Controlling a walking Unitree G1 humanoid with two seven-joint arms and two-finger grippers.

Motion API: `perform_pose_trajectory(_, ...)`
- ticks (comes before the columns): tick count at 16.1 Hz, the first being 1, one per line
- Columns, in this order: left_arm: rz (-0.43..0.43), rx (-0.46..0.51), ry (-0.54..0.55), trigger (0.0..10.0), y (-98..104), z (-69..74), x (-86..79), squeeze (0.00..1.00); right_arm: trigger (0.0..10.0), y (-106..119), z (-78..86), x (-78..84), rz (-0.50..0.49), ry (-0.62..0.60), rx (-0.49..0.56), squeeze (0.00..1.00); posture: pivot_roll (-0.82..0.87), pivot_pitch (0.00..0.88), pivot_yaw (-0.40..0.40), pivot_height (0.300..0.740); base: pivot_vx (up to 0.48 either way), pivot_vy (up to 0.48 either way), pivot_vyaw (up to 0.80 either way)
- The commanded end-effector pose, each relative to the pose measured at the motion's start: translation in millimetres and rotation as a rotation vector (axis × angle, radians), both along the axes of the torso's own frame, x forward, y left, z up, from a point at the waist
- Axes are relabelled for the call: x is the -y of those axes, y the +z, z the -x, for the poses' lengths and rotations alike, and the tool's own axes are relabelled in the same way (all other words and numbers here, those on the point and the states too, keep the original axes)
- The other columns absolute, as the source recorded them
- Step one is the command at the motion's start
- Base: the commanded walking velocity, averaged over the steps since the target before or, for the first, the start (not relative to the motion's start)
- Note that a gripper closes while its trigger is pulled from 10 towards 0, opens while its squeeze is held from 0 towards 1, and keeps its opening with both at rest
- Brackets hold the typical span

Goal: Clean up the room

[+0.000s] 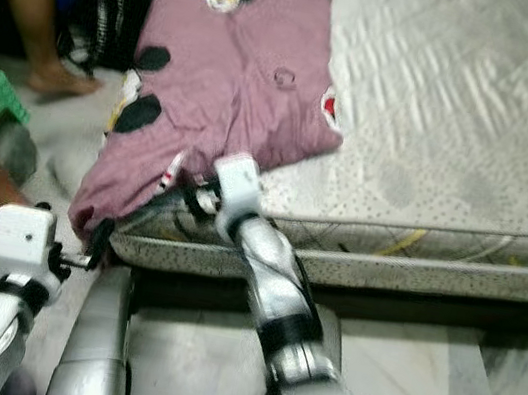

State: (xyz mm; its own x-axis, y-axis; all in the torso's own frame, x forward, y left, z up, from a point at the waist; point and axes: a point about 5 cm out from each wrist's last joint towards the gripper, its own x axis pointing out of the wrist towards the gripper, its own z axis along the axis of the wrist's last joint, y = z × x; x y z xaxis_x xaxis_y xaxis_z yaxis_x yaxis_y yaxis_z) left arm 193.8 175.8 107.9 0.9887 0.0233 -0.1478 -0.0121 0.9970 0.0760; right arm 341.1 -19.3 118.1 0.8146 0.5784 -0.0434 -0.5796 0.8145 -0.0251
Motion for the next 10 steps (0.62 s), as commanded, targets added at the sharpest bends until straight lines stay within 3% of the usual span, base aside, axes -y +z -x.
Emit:
perform_pose_trajectory(1, -0.018, -0.015, 0.021, 10.0, 2.9, 7.2, -3.0, 0.00, 10.0, 5.0, -6.2, -2.9, -0.021, -0.034, 0.000, 0.00, 0.30, 0.237, -0.005, 0.490, 0.000, 0.000, 0.00)
perform_pose_trajectory(4, -0.024, -0.041, 0.040, 10.0, 9.5, 27.1, -3.9, 0.00, 10.0, 29.7, -25.3, -7.1, -0.081, -0.117, 0.010, 0.00, 0.33, 0.293, -0.005, 0.490, 0.000, 0.000, 0.00)
perform_pose_trajectory(8, -0.002, -0.086, 0.023, 10.0, 11.7, 39.3, 6.7, 0.00, 10.0, 37.2, -34.4, -10.4, -0.110, -0.178, -0.053, 0.00, 0.34, 0.341, -0.002, 0.490, 0.000, 0.000, 0.00)
perform_pose_trajectory(9, 0.002, -0.094, 0.019, 10.0, 12.0, 40.5, 7.9, 0.00, 1.1, 34.9, -33.6, -11.9, -0.118, -0.178, -0.070, 0.00, 0.34, 0.344, -0.003, 0.490, 0.000, 0.000, 0.00)
perform_pose_trajectory(10, 0.004, -0.100, 0.019, 10.0, 11.8, 40.9, 8.2, 0.00, 0.0, 32.4, -32.6, -13.4, -0.113, -0.171, -0.083, 0.00, 0.34, 0.347, -0.004, 0.490, 0.000, 0.000, 0.00)
